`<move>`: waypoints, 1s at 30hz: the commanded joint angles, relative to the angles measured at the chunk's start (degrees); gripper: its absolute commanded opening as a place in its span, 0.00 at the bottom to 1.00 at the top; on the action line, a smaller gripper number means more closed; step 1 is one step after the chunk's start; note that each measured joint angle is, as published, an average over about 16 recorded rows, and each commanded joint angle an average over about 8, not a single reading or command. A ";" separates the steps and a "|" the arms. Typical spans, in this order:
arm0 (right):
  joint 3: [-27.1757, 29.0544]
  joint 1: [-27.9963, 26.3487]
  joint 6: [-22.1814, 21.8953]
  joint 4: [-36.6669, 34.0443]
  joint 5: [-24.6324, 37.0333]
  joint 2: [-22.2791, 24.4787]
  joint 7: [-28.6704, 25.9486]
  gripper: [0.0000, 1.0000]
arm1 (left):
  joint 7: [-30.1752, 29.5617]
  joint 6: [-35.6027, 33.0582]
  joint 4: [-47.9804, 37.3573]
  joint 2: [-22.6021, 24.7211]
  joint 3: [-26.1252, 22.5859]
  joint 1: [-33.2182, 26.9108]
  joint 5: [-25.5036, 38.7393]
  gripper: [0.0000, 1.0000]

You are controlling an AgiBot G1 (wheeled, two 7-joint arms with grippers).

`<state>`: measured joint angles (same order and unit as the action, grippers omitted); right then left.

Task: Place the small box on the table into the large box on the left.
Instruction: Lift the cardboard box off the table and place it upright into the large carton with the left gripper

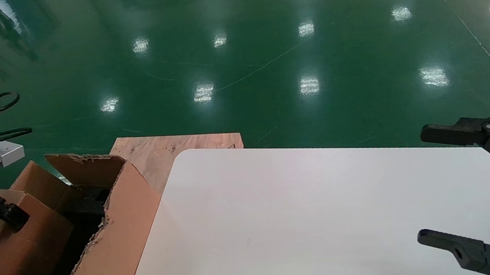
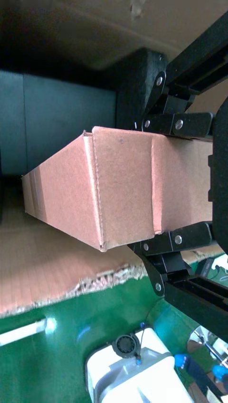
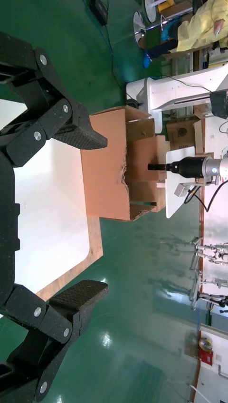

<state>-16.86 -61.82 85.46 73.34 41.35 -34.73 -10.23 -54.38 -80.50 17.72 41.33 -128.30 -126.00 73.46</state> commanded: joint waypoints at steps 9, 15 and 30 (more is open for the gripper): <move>-0.03 -0.01 -0.01 0.00 -0.02 0.01 0.02 1.00 | 2.19 -0.74 -5.40 1.52 0.56 3.37 -1.32 0.00; -0.05 -0.01 -0.02 0.00 -0.04 0.02 0.03 1.00 | 2.29 -0.39 -8.46 2.27 0.70 5.45 -1.71 0.00; -0.10 -0.02 -0.04 0.00 -0.07 0.04 0.05 1.00 | 2.92 2.85 -14.59 3.36 0.95 9.04 -2.08 0.00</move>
<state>-16.97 -61.84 85.42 73.34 41.28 -34.69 -10.18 -51.42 -77.88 3.33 44.68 -127.33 -117.05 71.35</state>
